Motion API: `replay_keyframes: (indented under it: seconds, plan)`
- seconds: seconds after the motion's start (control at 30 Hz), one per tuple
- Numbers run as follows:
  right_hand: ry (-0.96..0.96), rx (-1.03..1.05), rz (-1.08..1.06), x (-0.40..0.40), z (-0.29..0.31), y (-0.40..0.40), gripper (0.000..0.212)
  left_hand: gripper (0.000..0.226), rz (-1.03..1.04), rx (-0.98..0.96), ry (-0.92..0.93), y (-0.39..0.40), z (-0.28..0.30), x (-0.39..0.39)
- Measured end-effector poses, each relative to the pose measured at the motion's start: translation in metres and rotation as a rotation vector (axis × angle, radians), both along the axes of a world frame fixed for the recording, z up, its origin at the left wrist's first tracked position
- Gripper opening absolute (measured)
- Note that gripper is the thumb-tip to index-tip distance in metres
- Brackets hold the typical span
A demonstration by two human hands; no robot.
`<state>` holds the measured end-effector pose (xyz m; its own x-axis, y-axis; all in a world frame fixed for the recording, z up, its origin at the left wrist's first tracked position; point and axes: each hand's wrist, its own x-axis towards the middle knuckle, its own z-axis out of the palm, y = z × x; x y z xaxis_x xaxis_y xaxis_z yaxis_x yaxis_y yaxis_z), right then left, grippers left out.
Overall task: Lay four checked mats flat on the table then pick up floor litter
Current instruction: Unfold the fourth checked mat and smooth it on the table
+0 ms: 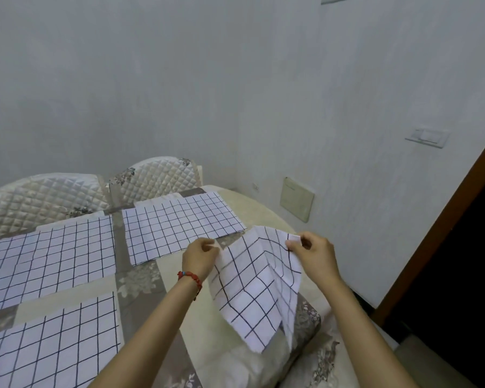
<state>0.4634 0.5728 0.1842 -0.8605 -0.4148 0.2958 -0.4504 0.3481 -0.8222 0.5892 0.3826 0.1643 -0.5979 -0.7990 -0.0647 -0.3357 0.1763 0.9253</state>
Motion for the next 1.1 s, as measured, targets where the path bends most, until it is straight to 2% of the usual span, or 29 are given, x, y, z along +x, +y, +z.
replay_keyframes:
  seconds: [0.1,0.17,0.23,0.3,0.37,0.43,0.5,0.63,0.8,1.0,1.1]
  plan:
    - [0.049,0.087,0.110,-0.002,0.011,-0.005,0.016,0.048,-0.125,-0.248,-0.038,0.005,0.007,-0.008]
    - [0.053,0.134,0.186,0.000,0.017,-0.010,0.017,0.054,-0.271,-0.399,0.019,0.015,0.017,-0.015]
    - [0.065,0.154,0.248,0.002,0.023,-0.015,0.016,0.055,-0.431,-0.451,0.039,0.024,0.025,-0.024]
    - [0.051,0.131,0.297,0.006,0.029,-0.017,0.016,0.040,-0.558,-0.413,0.045,0.031,0.034,-0.031]
    - [0.036,0.078,0.285,0.008,0.034,-0.016,0.020,0.003,-0.609,-0.415,0.062,0.034,0.042,-0.037]
    - [0.008,0.034,0.202,0.005,0.036,-0.010,0.017,0.039,-0.580,-0.422,0.096,0.030,0.045,-0.042]
    - [-0.036,0.054,0.133,-0.004,0.033,0.005,0.019,0.045,-0.511,-0.403,0.155,0.024,0.050,-0.044]
    - [-0.187,0.109,0.114,-0.022,0.013,0.044,0.007,0.039,-0.416,-0.248,0.289,0.003,0.063,-0.042]
    - [-0.275,-0.047,0.041,-0.030,-0.002,0.058,0.018,0.030,-0.329,-0.191,0.380,-0.015,0.072,-0.037]
    - [-0.188,-0.288,-0.006,-0.028,0.017,0.041,0.025,0.017,-0.274,-0.083,0.424,-0.020,0.067,-0.035]
    - [-0.174,-0.367,0.016,-0.025,0.031,0.033,0.020,0.017,-0.232,-0.047,0.418,-0.021,0.065,-0.033]
